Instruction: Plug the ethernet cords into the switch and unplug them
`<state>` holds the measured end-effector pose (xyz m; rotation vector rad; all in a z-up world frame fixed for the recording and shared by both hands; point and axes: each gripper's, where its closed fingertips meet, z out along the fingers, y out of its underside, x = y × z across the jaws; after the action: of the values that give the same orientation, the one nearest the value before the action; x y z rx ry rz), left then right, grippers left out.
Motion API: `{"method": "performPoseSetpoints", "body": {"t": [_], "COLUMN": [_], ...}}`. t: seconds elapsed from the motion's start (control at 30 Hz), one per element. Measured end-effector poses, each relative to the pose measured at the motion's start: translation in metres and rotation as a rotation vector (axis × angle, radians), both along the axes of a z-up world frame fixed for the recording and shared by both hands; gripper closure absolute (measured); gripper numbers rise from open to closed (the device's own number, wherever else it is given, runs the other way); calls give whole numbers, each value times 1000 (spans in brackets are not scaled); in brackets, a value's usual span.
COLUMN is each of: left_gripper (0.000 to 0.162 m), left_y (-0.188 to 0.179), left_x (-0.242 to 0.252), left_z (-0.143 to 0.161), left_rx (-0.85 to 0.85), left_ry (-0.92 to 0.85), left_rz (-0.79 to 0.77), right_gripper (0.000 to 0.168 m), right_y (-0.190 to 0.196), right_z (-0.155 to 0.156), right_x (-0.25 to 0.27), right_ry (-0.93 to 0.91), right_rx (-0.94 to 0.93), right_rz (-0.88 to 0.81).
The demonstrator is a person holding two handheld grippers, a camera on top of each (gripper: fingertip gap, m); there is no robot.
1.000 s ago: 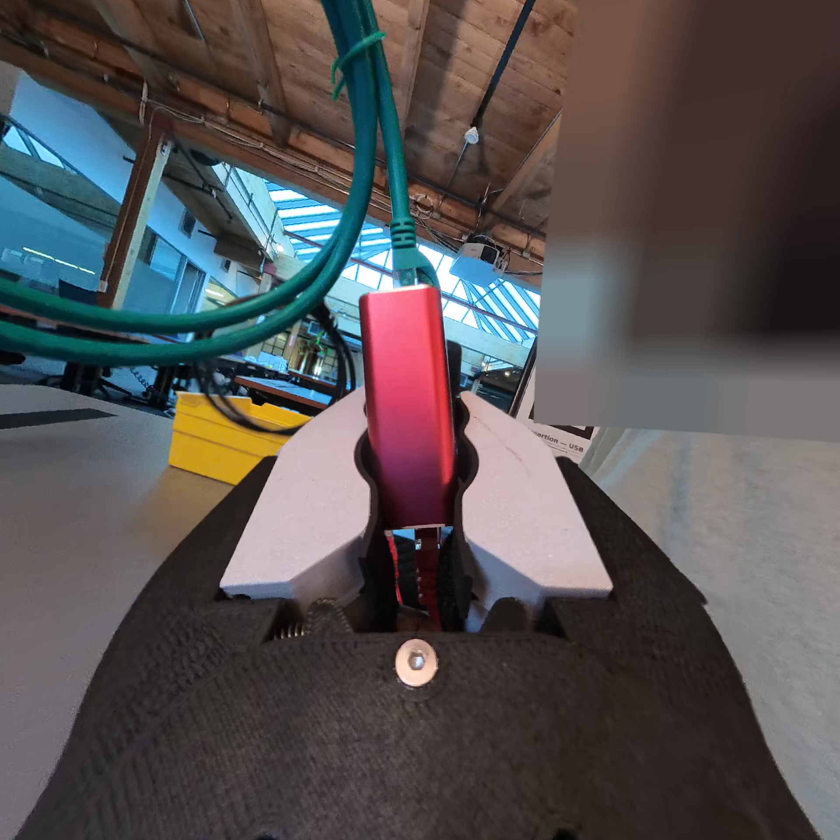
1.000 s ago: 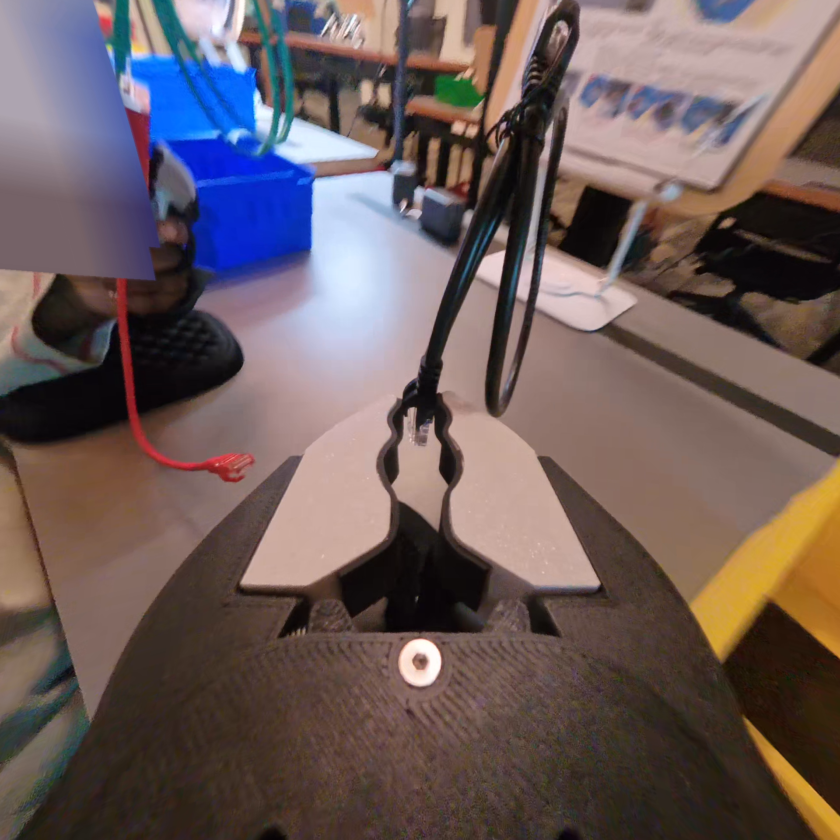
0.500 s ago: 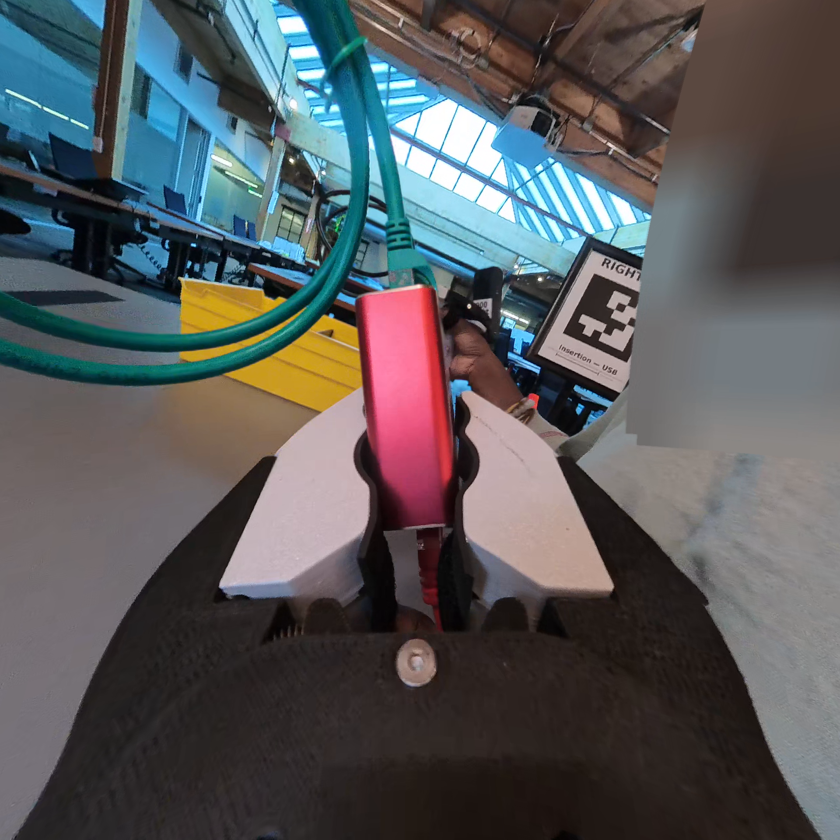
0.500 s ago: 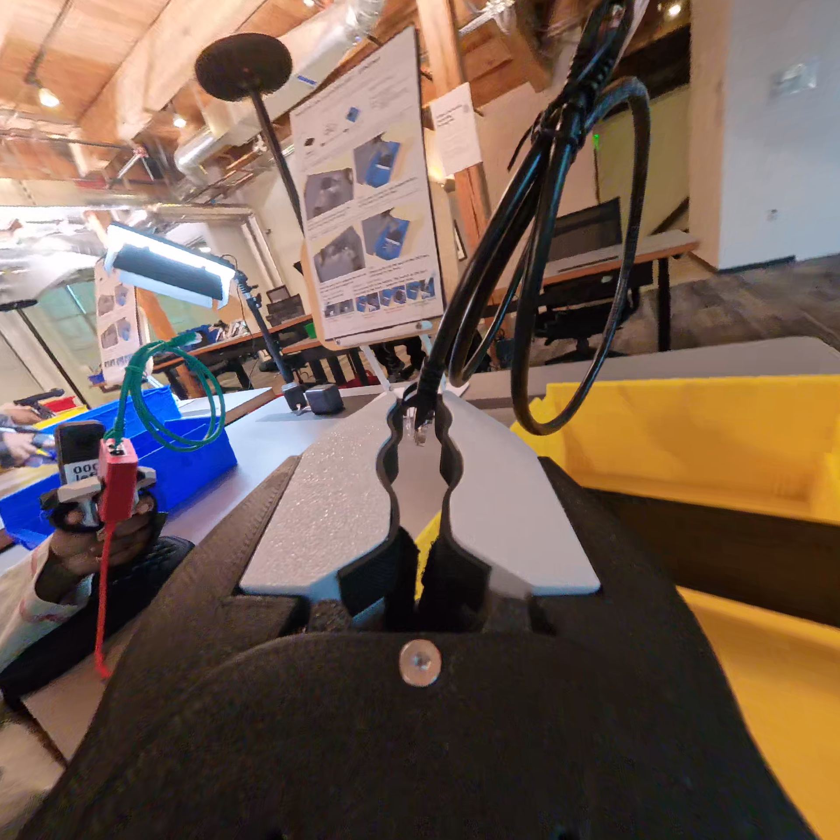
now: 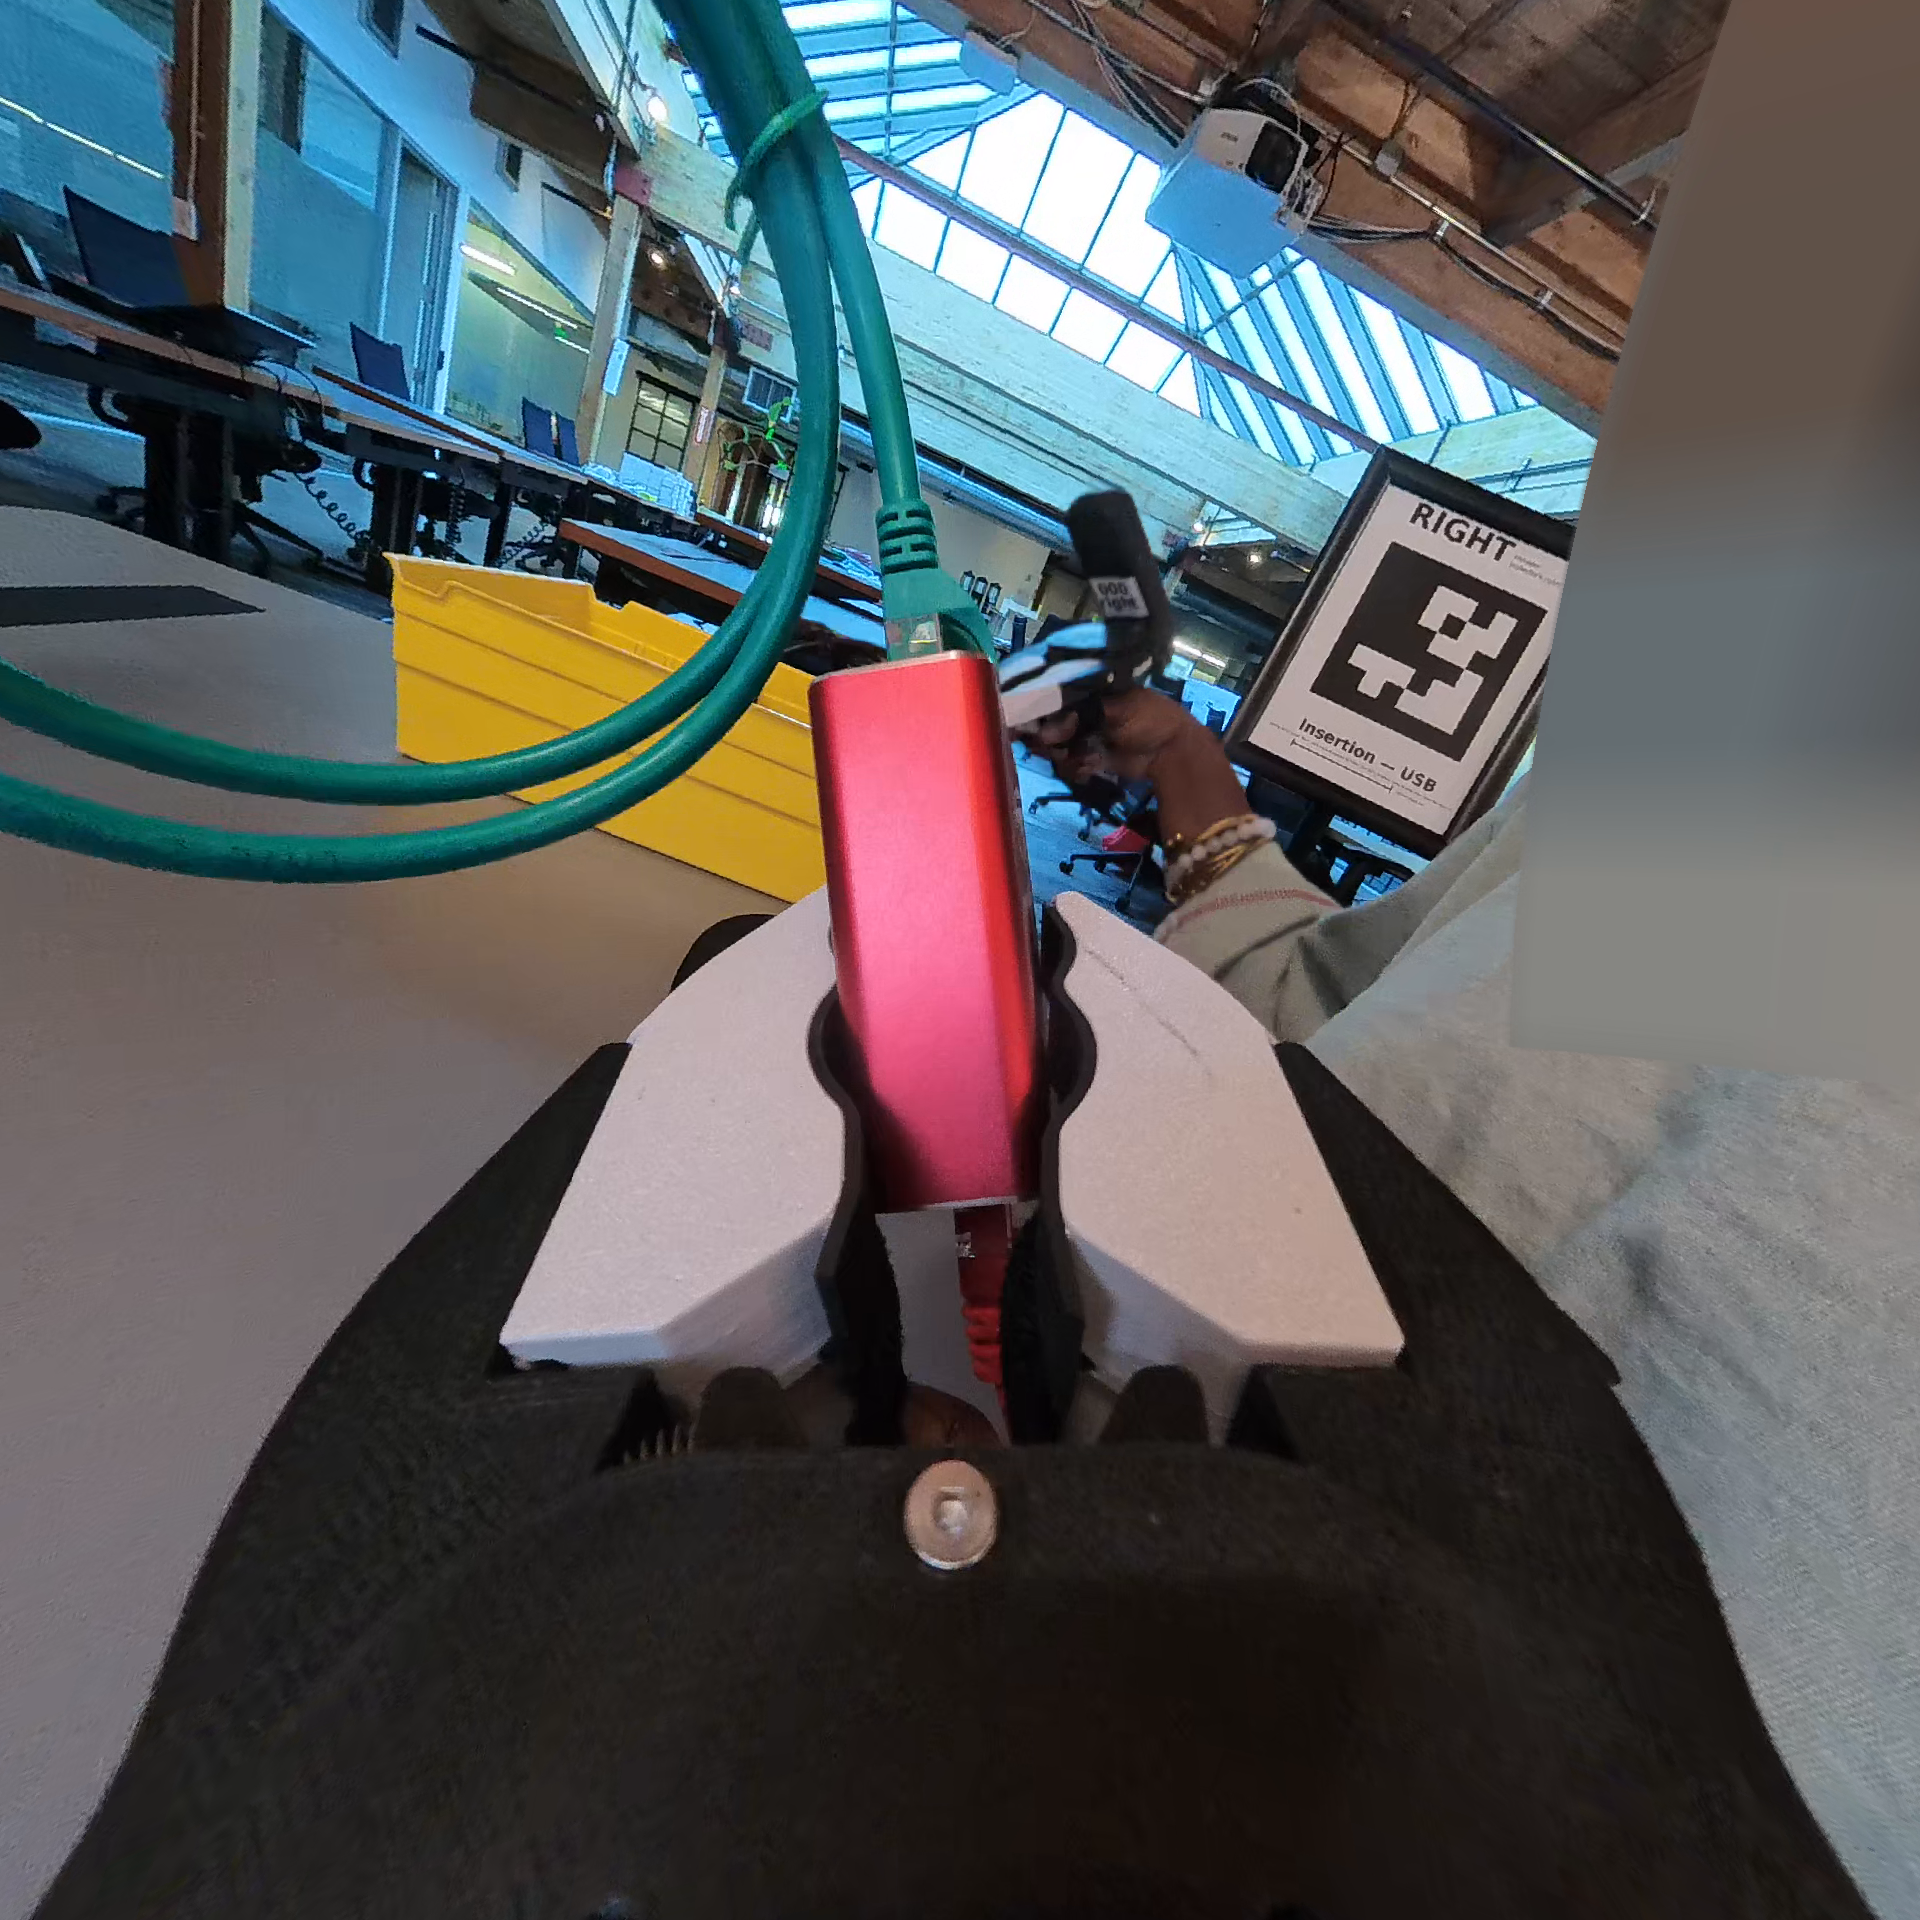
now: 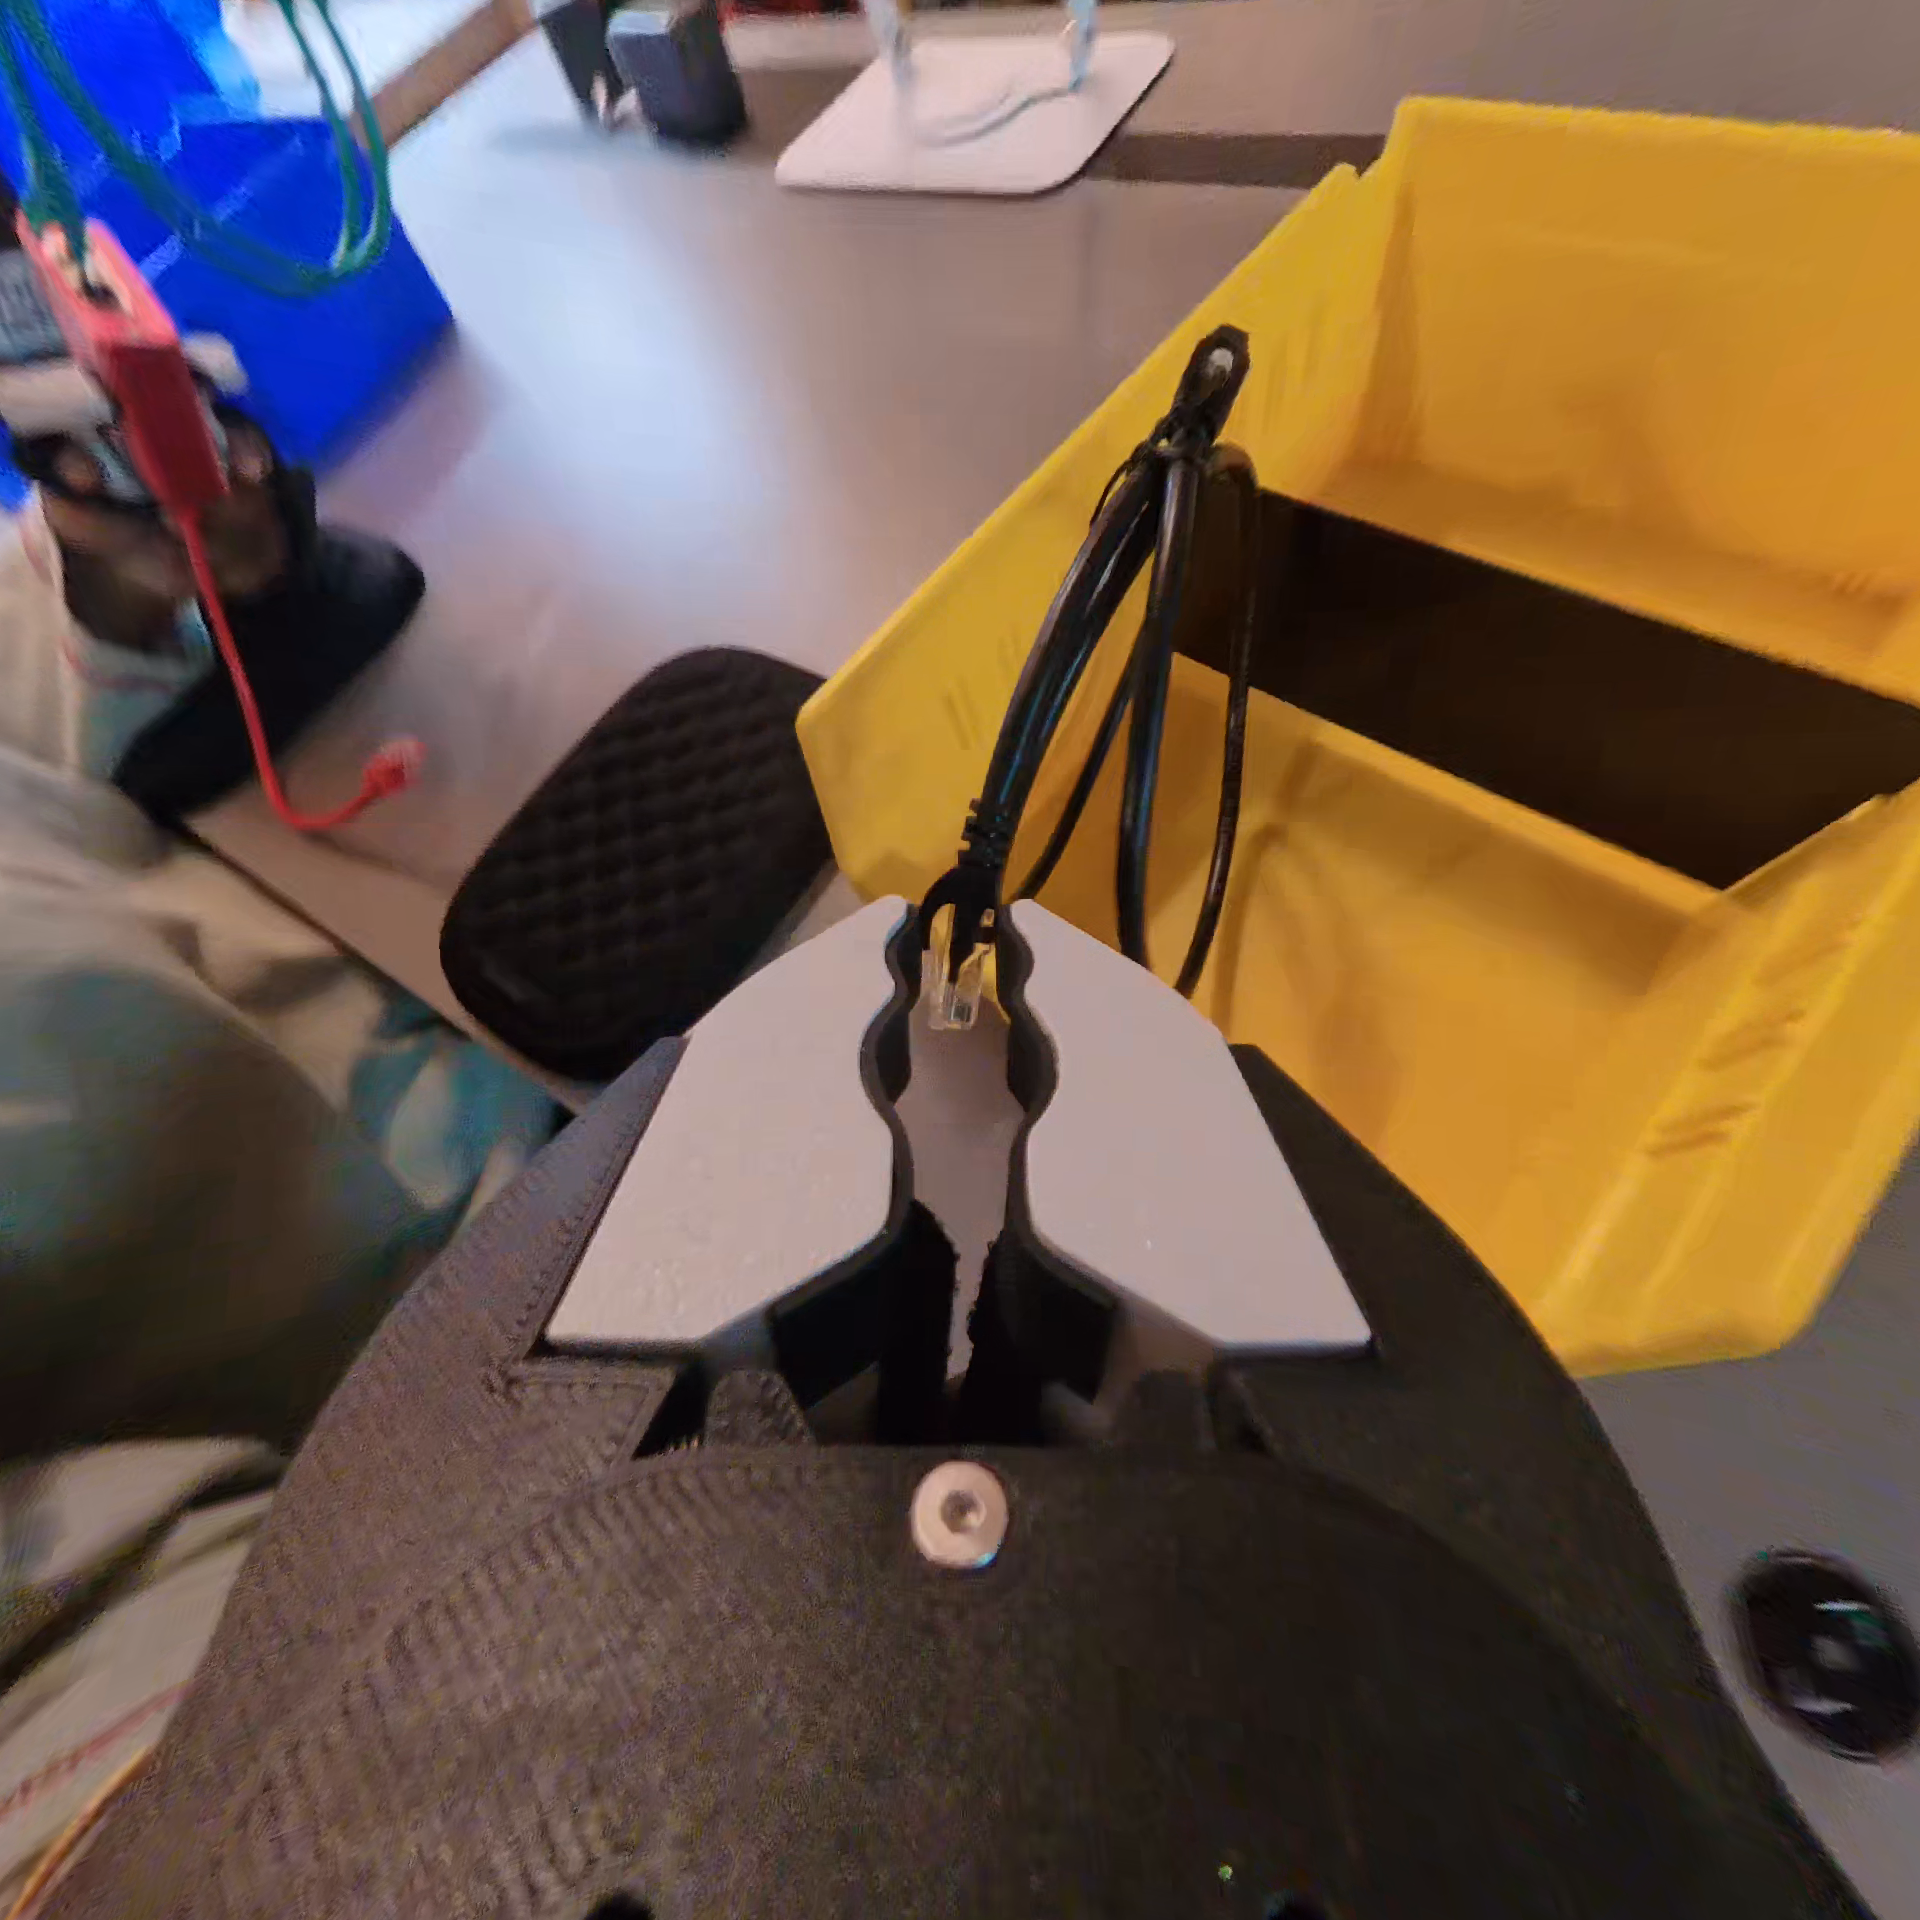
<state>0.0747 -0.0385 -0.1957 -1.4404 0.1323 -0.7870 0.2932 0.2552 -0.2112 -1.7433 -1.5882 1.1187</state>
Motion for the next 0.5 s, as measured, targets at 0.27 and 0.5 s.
{"method": "performPoseSetpoints", "body": {"t": [0.27, 0.5], "left_gripper": [131, 131], "left_y": [0, 0], "left_x": [2, 1], "left_z": [-1, -2], "left_rx": [-5, -9], "left_ry": [18, 2], "left_rz": [-4, -8], "right_gripper": [155, 155], "right_y": [37, 38], "right_z": [7, 36], "right_x": [13, 8], "right_ry": [-404, -419], "right_rx": [120, -42], "right_rz": [237, 479]}}
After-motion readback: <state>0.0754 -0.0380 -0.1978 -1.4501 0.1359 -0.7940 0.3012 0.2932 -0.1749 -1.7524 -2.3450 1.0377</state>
